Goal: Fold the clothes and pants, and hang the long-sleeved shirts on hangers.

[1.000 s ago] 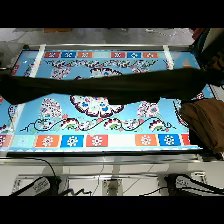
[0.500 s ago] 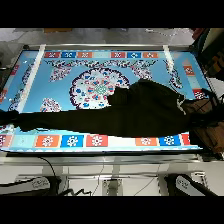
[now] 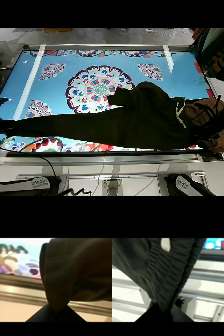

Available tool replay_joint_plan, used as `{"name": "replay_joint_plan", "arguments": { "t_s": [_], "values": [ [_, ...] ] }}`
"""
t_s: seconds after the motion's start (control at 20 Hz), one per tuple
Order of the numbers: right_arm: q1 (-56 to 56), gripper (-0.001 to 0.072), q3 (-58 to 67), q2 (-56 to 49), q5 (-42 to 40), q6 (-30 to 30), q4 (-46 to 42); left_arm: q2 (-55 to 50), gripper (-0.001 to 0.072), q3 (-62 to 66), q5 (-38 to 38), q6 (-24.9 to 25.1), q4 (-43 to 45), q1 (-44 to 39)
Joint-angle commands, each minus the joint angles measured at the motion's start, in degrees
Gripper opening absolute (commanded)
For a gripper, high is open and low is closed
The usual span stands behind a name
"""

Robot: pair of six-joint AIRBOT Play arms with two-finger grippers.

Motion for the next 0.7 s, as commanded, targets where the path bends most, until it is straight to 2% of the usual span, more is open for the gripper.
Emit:
{"name": "replay_joint_plan", "arguments": {
  "t_s": [0.0,0.15,0.25,0.35,0.4,0.5,0.65],
  "values": [
    [0.0,0.0046,-0.4,0.9,0.6,-1.7,0.3,2.5,0.0016,2.3,9.2,-3.0,9.0,-2.1],
    [0.0,0.0047,-0.4,2.0,0.0,-2.0,0.3,6.8,0.0018,7.7,21.6,-3.0,8.9,-5.9],
    [0.0,0.0047,-0.4,3.2,-2.6,-2.0,0.4,10.6,0.0018,9.6,33.8,-3.1,7.5,-8.5],
    [0.0,0.0047,-0.4,4.9,-6.6,-2.0,1.8,14.0,0.0019,9.7,43.6,-4.7,2.6,-9.6],
    [0.0,0.0047,-0.4,5.7,-8.0,-2.0,3.3,14.6,0.0018,9.6,43.4,-5.5,-0.3,-9.5],
    [0.0,0.0047,-0.4,7.5,-9.4,-2.0,7.0,14.1,0.0017,8.2,37.2,-5.6,-4.3,-7.7],
    [0.0,0.0047,-2.3,8.5,-11.7,-2.0,7.6,13.8,0.0017,-1.9,29.8,-3.5,-4.7,-4.8]
  ]
}}
